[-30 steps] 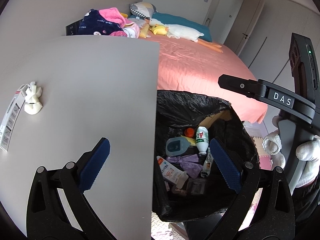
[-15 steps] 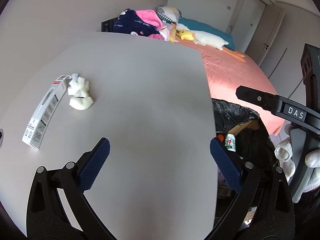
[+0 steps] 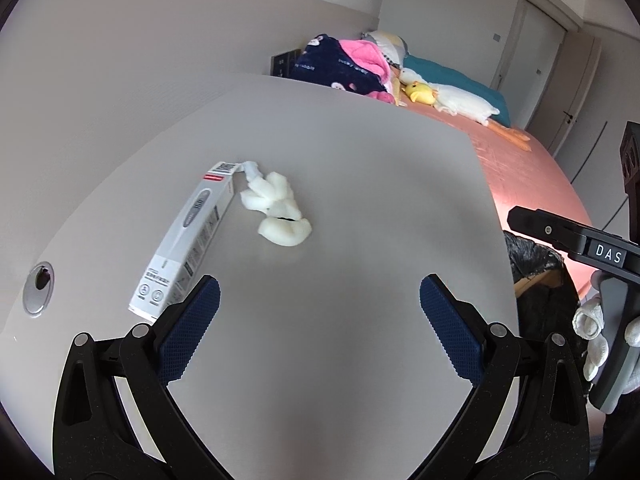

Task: Collect trash
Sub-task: 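Move both open tools back over the desk toward the thermometer box, then grasp the thermometer box with the left tool while the right tool grasps the white foam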

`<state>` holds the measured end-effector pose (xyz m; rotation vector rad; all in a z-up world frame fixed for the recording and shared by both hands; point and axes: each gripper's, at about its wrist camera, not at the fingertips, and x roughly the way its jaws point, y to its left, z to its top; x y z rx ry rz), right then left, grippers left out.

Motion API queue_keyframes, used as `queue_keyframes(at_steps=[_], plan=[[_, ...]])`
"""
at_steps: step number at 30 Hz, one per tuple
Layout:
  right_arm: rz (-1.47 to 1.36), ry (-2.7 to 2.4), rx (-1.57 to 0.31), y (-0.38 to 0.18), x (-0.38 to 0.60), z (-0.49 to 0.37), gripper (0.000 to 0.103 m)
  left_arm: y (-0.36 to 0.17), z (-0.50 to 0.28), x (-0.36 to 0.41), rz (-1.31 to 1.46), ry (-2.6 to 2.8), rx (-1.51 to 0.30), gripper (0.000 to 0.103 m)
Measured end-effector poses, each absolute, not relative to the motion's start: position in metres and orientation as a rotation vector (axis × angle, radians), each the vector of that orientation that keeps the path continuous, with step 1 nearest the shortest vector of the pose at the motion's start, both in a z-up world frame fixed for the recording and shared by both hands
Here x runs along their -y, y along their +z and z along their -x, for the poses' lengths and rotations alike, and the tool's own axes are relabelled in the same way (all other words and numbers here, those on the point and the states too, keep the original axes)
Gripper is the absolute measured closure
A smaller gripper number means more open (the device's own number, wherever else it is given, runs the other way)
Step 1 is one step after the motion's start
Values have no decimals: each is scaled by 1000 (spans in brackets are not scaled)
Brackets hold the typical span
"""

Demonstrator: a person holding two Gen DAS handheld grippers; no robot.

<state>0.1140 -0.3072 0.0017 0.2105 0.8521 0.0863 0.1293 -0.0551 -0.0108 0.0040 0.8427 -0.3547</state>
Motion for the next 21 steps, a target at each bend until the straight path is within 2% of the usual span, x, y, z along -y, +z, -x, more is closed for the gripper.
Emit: queue_keyframes(at_steps=[10,21], plan=[[-172,126,-887,-7,265,-145,21,-23,-160,9,-26,-242,-863,6],[-132,188,-935,-16,213,-181,27,-42,-186,-12,-31,-211,-910,6]])
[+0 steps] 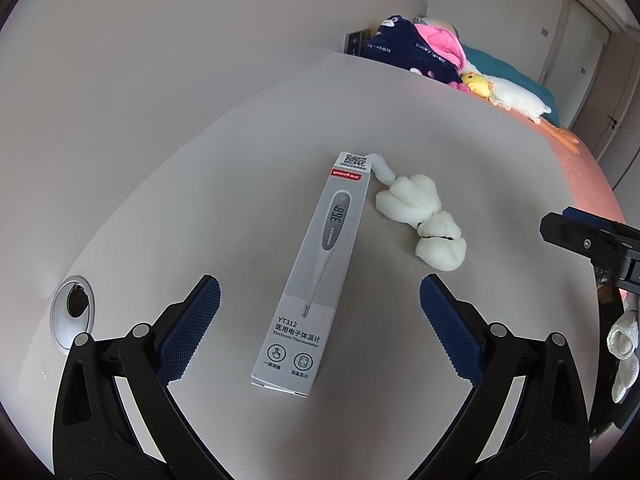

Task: Collect trash
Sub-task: 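Grasp the thermometer box with the left tool while the right tool grasps the white foam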

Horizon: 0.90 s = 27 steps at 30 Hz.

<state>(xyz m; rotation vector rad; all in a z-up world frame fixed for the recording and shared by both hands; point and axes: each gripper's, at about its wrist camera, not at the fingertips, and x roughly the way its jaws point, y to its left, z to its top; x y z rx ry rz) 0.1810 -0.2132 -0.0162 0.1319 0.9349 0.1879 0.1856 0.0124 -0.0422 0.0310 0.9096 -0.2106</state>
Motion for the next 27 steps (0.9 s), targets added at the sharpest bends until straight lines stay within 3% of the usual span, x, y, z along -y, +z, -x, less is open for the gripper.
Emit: queue_keyframes(at_steps=[3,8,11,18,25,27], plan=[[-125,202,-954,-21,201,-192,30,-47,-189,-13,-39,-215,-922,14],[-118,237,-999,-30,180,-208,41,-55,-194,-15,-61,-200,-954,39],[-116,256,-1015,-34,168,-214,42,-54,-194,-19,-64,-173,-948,48],[-91,264,-1029,-40,141,-229,42,-53,-196,-47,60,-130,-969,51],[-54,252,-1050,-47,126,-237,52,-54,-197,-54,72,-120,-971,57],[-42,258,-1056,-48,122,-237,59,-54,-197,-52,59,-116,-971,57]])
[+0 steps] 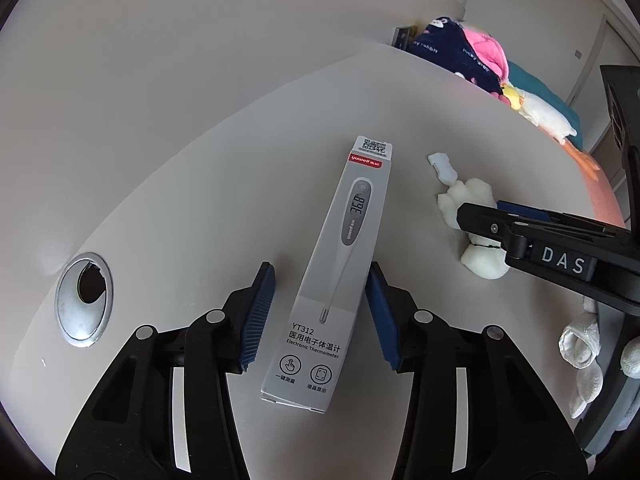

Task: Collect trash
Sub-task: 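Grasp the thermometer box with the left tool while the right tool grasps the white foam, then carry the thermometer box and white foam over the black trash bag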

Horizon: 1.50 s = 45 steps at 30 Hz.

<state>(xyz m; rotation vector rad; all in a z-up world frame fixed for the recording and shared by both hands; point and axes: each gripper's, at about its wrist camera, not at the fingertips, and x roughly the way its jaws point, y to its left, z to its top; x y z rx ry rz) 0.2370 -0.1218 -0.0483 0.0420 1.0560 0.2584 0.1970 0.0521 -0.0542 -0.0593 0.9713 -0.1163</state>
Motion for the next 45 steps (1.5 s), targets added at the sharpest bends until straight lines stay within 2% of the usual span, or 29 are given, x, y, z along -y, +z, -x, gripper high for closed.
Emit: queue_keyframes(at_steps=[1,5,8,10,24,45], plan=[[-42,271,-1058,-49,120,-236,71,-55,-197,-51,49,-114,-971,57],[-35,292,-1044,-46,114,-231,79,-55,-199,-49,48,-107,-974,57],[-59,293,-1026,-41,121,-226,80,-53,-200,-54,95,-104,-968,70],[-62,289,-1010,-36,127,-221,80,-51,-199,-56,102,-104,-957,74],[-132,261,-970,-10,187,-197,80,-34,-191,-31,78,-181,-916,75],[-211,241,-926,6,263,-156,80,-10,-155,59,4,-286,-896,75]])
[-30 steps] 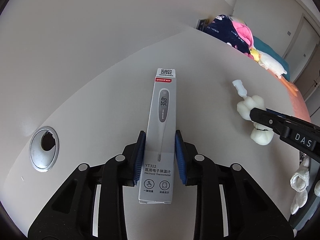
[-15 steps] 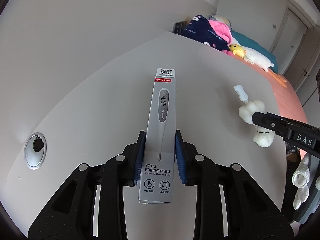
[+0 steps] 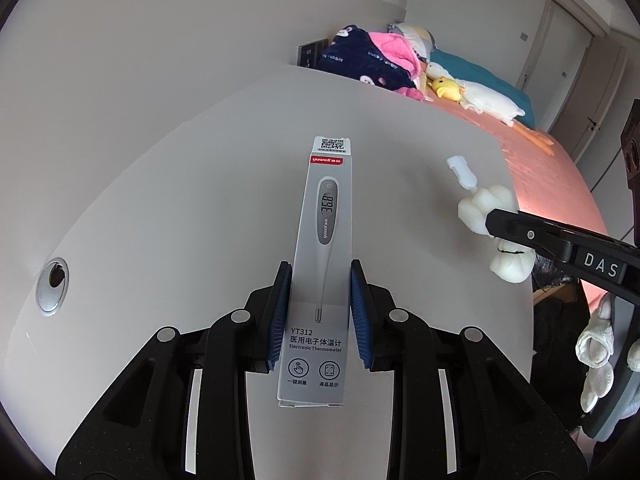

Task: Collect trash
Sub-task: 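Carry the thermometer box and white foam over the black trash bag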

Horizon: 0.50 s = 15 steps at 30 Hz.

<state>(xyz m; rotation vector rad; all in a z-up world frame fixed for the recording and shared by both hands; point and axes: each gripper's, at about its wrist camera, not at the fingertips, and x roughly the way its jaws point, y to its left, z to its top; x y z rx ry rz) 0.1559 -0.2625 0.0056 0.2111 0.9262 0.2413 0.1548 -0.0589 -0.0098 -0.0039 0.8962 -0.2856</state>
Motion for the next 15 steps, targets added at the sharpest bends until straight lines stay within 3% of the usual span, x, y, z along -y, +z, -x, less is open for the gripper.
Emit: queue_keyframes(at_steps=[15], plan=[[-254,203,-888,13,316,-109,80,-3,-119,121,-42,-362,-891,74]])
